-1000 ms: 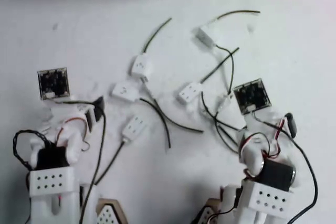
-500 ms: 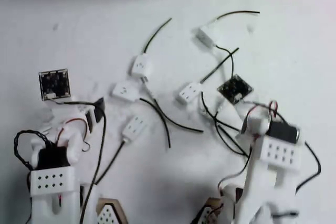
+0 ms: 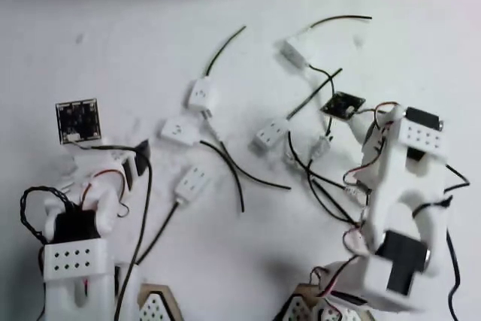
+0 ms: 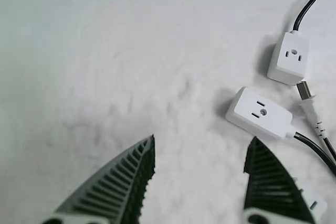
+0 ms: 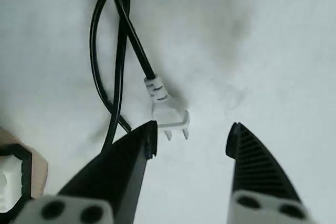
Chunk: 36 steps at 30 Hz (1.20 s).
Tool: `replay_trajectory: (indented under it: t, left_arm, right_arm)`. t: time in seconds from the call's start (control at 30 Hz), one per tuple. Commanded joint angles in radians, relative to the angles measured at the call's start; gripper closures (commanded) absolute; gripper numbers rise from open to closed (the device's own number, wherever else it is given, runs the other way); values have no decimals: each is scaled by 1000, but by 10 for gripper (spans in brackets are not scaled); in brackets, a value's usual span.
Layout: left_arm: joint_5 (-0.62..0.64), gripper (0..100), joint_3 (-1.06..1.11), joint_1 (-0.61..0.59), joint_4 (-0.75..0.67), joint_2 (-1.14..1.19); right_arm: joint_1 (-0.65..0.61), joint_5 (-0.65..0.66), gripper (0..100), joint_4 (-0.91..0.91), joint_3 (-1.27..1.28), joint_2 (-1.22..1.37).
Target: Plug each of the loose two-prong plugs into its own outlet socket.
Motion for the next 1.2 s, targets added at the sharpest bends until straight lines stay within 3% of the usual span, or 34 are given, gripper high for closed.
replay_trajectory:
  t: [0.0,0.3,0.53,0.8,1.0,1.17]
  left_arm:
    - [3,722,-6,-7,-21,-18]
    - [3,722,-6,-7,-21,-18]
    - [3,722,-6,-7,-21,-18]
    - [3,722,-6,-7,-21,-18]
    - [3,722,-6,-7,-21,-18]
    - [3,722,-6,-7,-21,-18]
  right_arm:
    - [15,37,792,19,-75,85]
    - [8,86,796,10,-83,243]
    - [1,86,950,-18,-83,275]
    - [-7,81,981,36,-81,225]
    - [-39,72,981,108,-75,44]
    - [-120,-100,981,99,-72,-87]
